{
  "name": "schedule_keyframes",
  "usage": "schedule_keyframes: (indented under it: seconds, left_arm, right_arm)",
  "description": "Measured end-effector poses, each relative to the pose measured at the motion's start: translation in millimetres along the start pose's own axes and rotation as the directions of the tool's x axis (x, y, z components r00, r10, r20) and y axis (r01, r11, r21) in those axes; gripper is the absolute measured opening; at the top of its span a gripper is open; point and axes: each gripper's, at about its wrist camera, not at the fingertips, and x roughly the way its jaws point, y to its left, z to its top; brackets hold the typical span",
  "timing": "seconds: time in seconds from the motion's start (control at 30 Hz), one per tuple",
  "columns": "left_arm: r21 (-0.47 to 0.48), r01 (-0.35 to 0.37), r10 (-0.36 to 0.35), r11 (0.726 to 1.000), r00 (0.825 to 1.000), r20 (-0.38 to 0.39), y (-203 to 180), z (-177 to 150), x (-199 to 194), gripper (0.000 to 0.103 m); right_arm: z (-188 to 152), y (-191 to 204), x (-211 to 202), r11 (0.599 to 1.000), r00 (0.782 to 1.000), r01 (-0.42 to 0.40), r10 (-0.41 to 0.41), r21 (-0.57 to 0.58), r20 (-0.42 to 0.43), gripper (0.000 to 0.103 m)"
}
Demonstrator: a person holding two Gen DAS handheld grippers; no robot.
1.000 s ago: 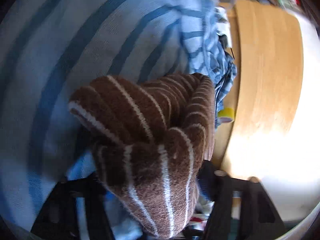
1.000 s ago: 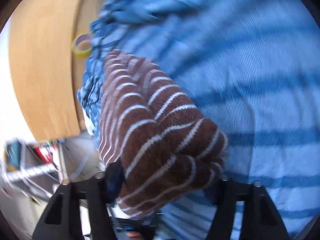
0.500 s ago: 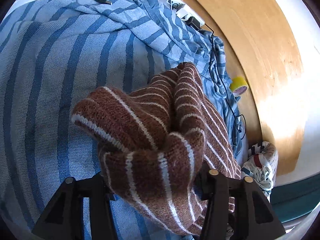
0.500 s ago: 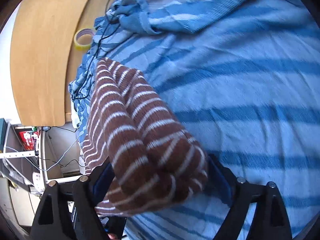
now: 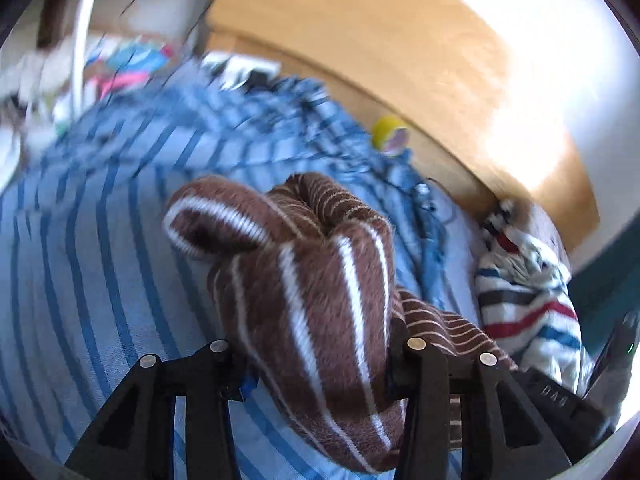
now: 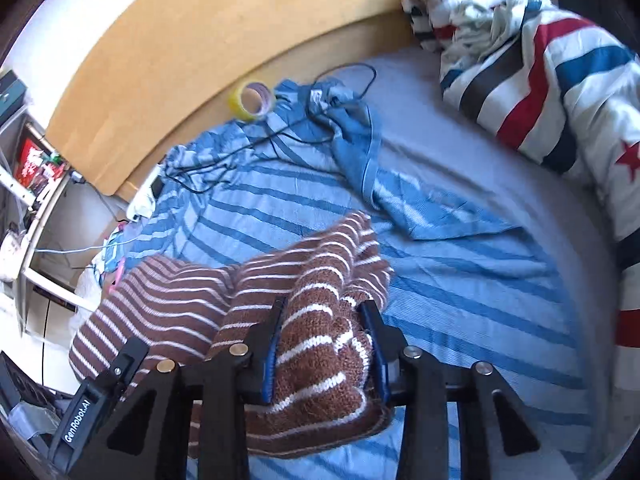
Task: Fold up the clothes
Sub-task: 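Grasp the cardigan bundle's folded end with both tools, then lift the brown striped cardigan with both tools and carry it toward the clothes stack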
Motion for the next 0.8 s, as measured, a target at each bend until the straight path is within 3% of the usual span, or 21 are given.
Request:
schedule_keyframes:
  seconds: [0.1,0.2,0.3,0.37,0.43,0.47,0.5,0.53,0.6,0.67,0.8]
  left_arm:
    - [-0.012,0.026,-0.026,1.000,1.000,0.005,-18,8,0,0.046]
    - [-0.039,0.015,-0.016,0.999,1.000,-0.020,-7,-8,-15,0.046]
    - [-0.042,-0.057,0.052,0.997,0.993,-0.106,3,-23,-13,0.046]
    - [-0.128,-0.100,0.071,0.987,0.975,-0.209,34,-36,-4,0.048]
    - [-0.288,-0.070,-0.015,0.955,0.959,-0.282,75,-50,-7,0.055]
    - [-0.370,-0.043,-0.076,0.928,0.951,-0.300,94,-55,-12,0.058]
    - [-0.433,-0.033,-0.117,0.901,0.941,-0.316,110,-57,-19,0.061]
    - [-0.474,-0.031,-0.143,0.880,0.935,-0.326,122,-58,-26,0.062]
    - [-0.512,-0.023,-0.175,0.859,0.926,-0.336,138,-54,-39,0.062]
    - [-0.473,-0.019,-0.174,0.881,0.916,-0.361,130,-41,-45,0.063]
    - [-0.362,-0.069,-0.106,0.930,0.891,-0.441,107,-18,-47,0.066]
  right_arm:
    - [-8,-16,-26,1.000,1.000,0.016,-0.016,0.018,0.003,0.039]
    - [-21,-50,-21,0.993,0.995,-0.044,0.053,0.113,-0.083,0.039]
    - [-42,-67,11,0.990,0.958,-0.045,0.082,0.136,-0.275,0.042]
    - [-56,-74,19,0.988,0.931,-0.029,0.082,0.151,-0.355,0.049]
    - [-61,-83,14,0.979,0.932,-0.047,0.114,0.197,-0.343,0.053]
    - [-60,-87,10,0.977,0.936,-0.044,0.113,0.210,-0.333,0.064]
    - [-58,-90,7,0.974,0.939,-0.040,0.113,0.223,-0.324,0.069]
    - [-55,-93,5,0.973,0.941,-0.039,0.112,0.226,-0.319,0.076]
    - [-49,-98,3,0.971,0.944,-0.038,0.111,0.234,-0.310,0.077]
    - [-45,-101,8,0.965,0.934,-0.054,0.139,0.255,-0.330,0.085]
    - [-45,-93,32,0.960,0.886,-0.093,0.201,0.264,-0.417,0.084]
